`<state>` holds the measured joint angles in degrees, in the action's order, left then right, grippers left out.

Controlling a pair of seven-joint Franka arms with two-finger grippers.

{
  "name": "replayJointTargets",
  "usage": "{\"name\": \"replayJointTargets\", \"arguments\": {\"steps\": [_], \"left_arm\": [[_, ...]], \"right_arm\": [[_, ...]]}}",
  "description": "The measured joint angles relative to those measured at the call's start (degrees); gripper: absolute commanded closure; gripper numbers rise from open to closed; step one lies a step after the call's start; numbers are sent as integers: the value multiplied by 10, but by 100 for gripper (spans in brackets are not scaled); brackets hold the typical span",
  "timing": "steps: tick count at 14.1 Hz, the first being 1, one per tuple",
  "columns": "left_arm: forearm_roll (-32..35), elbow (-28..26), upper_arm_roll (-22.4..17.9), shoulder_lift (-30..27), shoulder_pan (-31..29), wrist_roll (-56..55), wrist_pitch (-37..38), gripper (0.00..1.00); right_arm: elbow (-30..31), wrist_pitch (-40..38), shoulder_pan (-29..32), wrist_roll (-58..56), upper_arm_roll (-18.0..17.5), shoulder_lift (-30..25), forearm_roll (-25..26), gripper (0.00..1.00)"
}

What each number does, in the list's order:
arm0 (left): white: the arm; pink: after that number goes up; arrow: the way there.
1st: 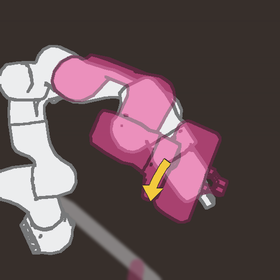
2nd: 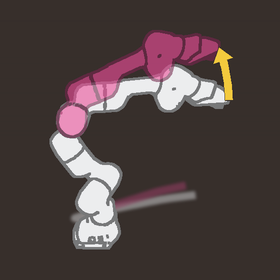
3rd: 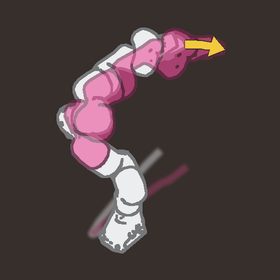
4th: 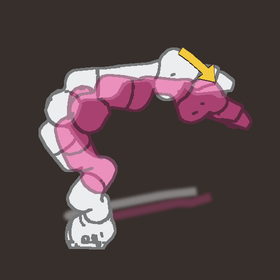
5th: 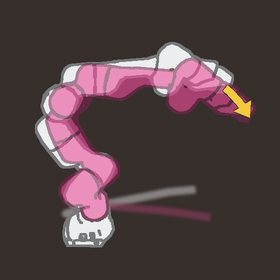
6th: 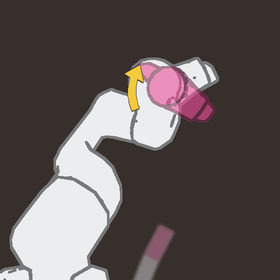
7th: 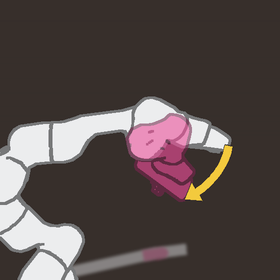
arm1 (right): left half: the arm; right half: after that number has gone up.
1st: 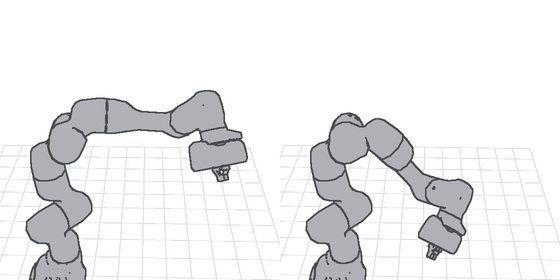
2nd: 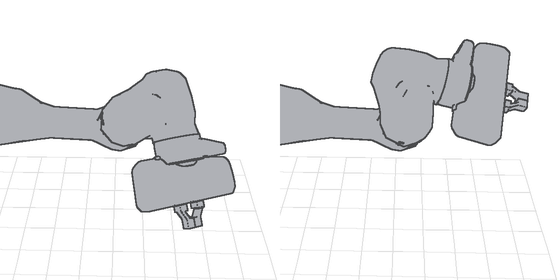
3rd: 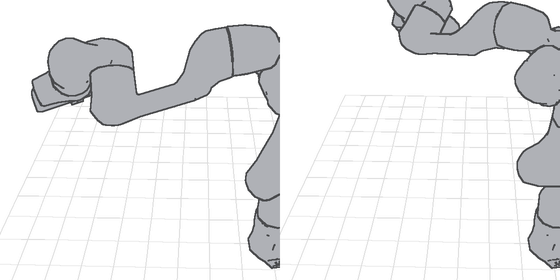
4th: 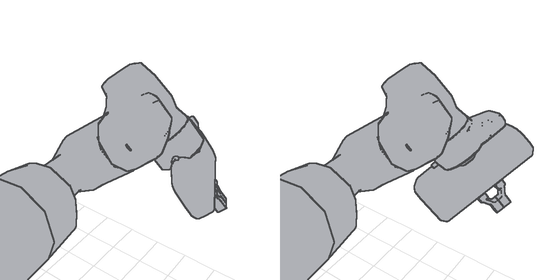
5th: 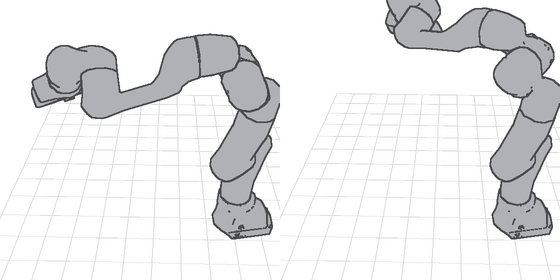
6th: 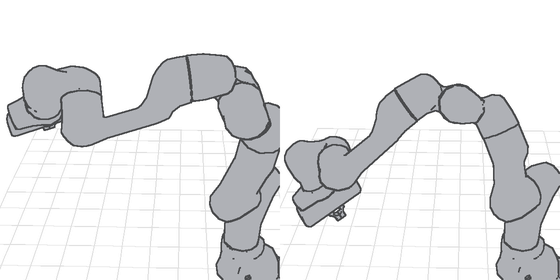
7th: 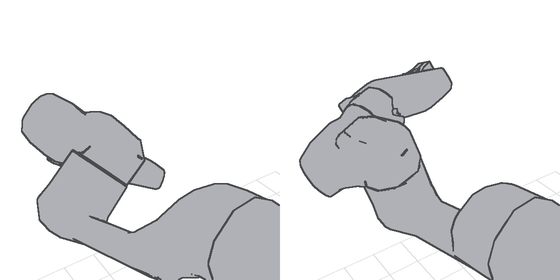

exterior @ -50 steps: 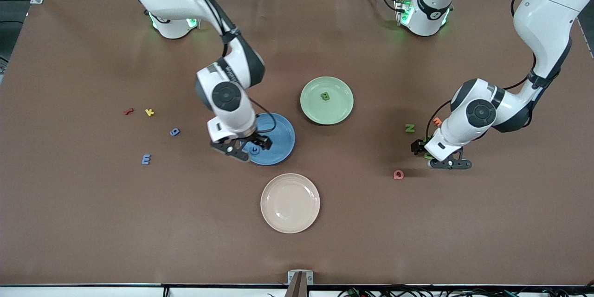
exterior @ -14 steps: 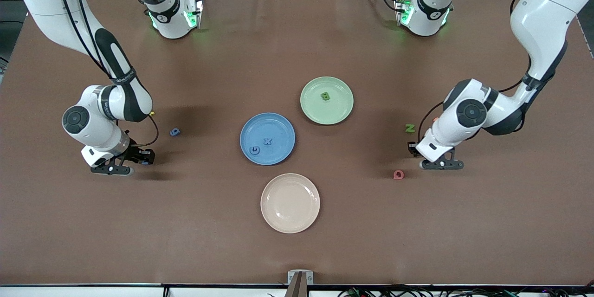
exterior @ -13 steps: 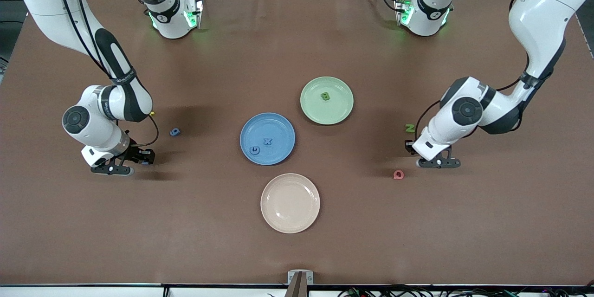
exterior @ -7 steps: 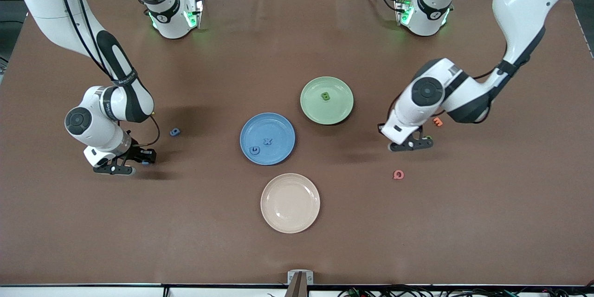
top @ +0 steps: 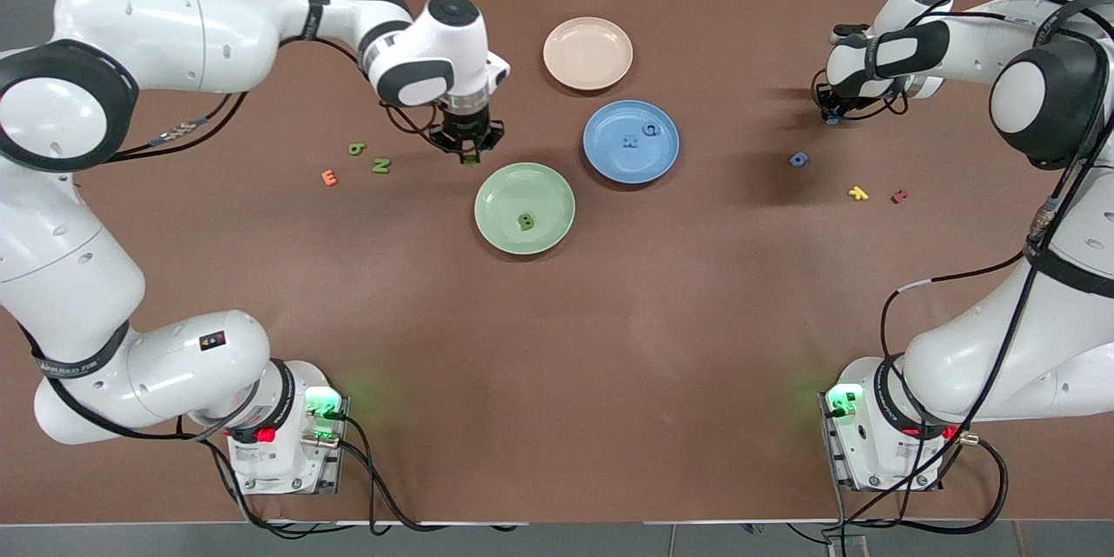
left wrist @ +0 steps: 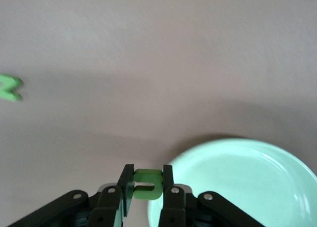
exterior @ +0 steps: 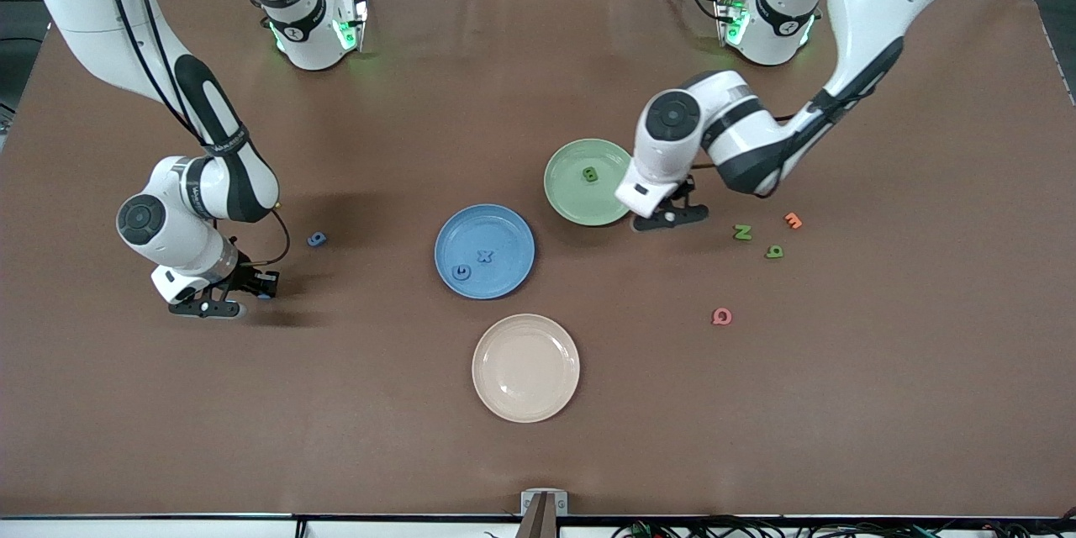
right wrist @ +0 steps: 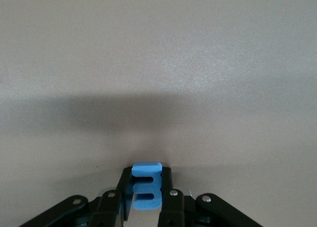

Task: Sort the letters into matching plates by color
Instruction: 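Release u on green plate with the left gripper while the right gripper releases 3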

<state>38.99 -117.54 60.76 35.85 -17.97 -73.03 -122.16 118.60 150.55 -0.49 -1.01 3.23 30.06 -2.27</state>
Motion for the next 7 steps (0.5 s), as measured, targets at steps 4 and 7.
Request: {"name": "replayJointTargets", "arguments": {"steps": [4, 7], "left_arm": [[0, -6, 0, 14, 30, -38, -30, 78], [0, -14, -2, 18, 29, -38, -47, 77]], "right_arm": [[-28, -114, -31, 91, -12, -41, -1, 100], [-29, -158, -107, 243, -28, -88, -13, 100]]}}
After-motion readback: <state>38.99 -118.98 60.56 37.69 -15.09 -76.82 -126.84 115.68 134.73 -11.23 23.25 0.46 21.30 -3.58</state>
